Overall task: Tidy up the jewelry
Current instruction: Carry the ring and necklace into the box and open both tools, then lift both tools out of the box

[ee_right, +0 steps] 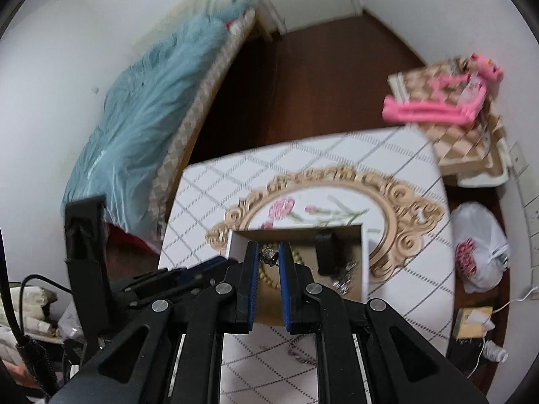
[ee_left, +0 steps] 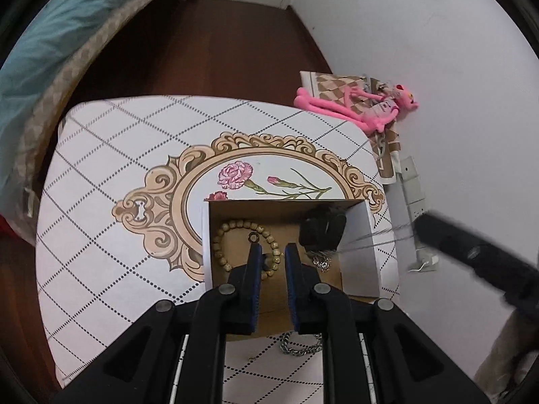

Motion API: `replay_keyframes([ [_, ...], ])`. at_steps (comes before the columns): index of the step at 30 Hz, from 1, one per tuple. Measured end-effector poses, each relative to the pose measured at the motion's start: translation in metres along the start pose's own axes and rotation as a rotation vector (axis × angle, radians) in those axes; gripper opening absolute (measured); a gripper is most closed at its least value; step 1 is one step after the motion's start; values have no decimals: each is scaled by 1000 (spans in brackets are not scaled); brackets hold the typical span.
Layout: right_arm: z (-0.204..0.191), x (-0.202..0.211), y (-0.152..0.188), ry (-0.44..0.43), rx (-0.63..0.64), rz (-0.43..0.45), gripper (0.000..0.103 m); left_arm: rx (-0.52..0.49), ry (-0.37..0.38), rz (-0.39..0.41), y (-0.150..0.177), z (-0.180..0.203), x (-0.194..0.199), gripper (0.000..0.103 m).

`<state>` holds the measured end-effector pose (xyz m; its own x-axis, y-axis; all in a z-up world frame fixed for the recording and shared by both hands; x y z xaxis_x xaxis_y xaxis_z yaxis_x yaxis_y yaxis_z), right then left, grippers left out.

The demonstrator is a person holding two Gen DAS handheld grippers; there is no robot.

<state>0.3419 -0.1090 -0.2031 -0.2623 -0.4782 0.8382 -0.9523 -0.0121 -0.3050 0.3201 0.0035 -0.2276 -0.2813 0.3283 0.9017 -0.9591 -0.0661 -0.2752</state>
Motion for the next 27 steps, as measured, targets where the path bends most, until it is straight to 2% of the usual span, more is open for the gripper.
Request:
replay_keyframes([
  [1, 3, -11, 2, 2, -12, -44, 13, 13, -17, -7, -2, -4, -1, 19],
  [2, 6, -16, 3, 9, -16, -62, 13, 17, -38, -4, -5, -8, -1, 29],
  [3, 9, -22, 5, 21, -19, -80, 14, 16, -58, 6, -7, -11, 1, 51],
  [4, 13, -26, 6, 36, -22, -91, 19, 16, -74, 19, -9, -14, 4, 64],
  [5, 17, -28, 8, 47, -21, -95, 30, 20, -85, 36, -12, -17, 7, 83],
  [6, 20, -28, 9, 61, -16, -94, 38, 20, -98, 47, -13, -21, 10, 86],
  [7, 24, -29, 10, 86, -9, -90, 52, 21, -120, 54, -13, -25, 13, 86],
  [8, 28, -29, 11, 91, -14, -89, 58, 23, -135, 55, -13, -28, 14, 86],
  [10, 36, -29, 14, 125, -16, -89, 58, 17, -190, 58, -11, -37, 16, 87],
  [11, 41, -29, 16, 146, -11, -87, 62, 14, -225, 64, -10, -42, 16, 92],
  [12, 47, -29, 19, 199, 4, -82, 68, 11, -246, 71, -8, -45, 16, 102],
  [13, 53, -30, 21, 252, 20, -76, 84, 4, -272, 81, -5, -48, 17, 103],
  [14, 59, -30, 25, 320, 46, -67, 96, -3, -304, 96, -3, -52, 17, 103],
  [16, 68, -31, 34, 432, 87, -50, 97, -23, -363, 125, 4, -57, 17, 103],
  [18, 74, -35, 45, 474, 96, -52, 97, -29, -386, 132, 12, -60, 14, 103],
  [22, 86, -43, 61, 519, 89, -47, 99, -32, -420, 140, 29, -64, 9, 103],
  [27, 87, -43, 71, 512, 73, -34, 100, -7, -403, 147, 42, -62, 10, 103],
])
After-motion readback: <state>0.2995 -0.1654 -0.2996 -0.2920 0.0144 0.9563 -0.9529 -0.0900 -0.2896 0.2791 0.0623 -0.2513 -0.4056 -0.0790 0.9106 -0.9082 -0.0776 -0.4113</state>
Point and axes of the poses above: each gripper's, at about its wrist camera, not at the fingertips, and x roughly against the way its jaws point, z to its right, y to its underside, the point moved 10 cm from there along -x, roughly the way its jaws point, and after that the axes turned 2 degrees about -z, right-handed, at the moved point
